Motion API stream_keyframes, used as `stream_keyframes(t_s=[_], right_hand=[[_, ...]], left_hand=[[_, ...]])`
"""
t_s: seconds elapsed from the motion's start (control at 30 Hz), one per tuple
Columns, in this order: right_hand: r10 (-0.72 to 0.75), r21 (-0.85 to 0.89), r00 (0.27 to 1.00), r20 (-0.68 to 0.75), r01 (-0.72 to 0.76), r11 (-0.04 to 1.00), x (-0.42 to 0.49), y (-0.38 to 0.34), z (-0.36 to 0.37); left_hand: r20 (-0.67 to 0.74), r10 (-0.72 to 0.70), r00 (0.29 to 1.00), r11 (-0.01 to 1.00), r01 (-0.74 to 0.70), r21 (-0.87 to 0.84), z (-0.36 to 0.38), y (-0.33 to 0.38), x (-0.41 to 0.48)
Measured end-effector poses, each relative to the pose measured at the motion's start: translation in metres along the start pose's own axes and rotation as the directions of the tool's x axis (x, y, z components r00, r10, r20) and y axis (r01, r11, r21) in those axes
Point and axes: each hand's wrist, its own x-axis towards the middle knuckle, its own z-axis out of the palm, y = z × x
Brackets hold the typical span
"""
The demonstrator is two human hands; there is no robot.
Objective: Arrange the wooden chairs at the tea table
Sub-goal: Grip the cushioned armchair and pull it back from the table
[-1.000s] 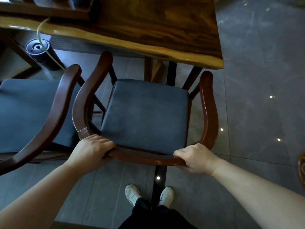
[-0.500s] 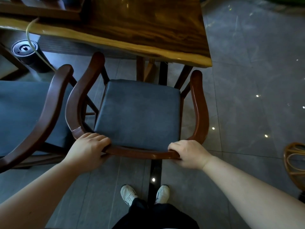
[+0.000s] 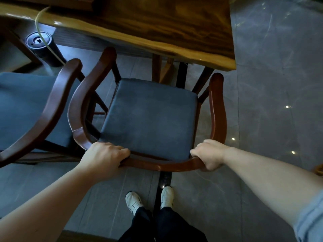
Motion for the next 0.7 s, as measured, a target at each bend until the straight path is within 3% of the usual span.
stream_keyframes(t_s=[0.13, 0.5, 0.7], right_hand=[[-0.035, 0.023, 0.999, 0.038, 0.034, 0.999, 0.0, 0.013, -0.001], [-0.082, 0.001, 0.996, -0.022, 0.082, 0.997, -0.003, 0.029, 0.003], [-0.049, -0.003, 0.998, -0.032, 0.049, 0.999, -0.009, 0.049, 0.005]], left_hand=[[-0.023, -0.011, 1.0, 1.0, 0.011, -0.007, 0.0, 0.008, 0.007], [0.019, -0.067, 0.998, 0.998, 0.067, -0.003, -0.001, 0.018, 0.015], [-0.004, -0.075, 0.997, 0.997, 0.075, -0.022, -0.001, 0.04, 0.028]])
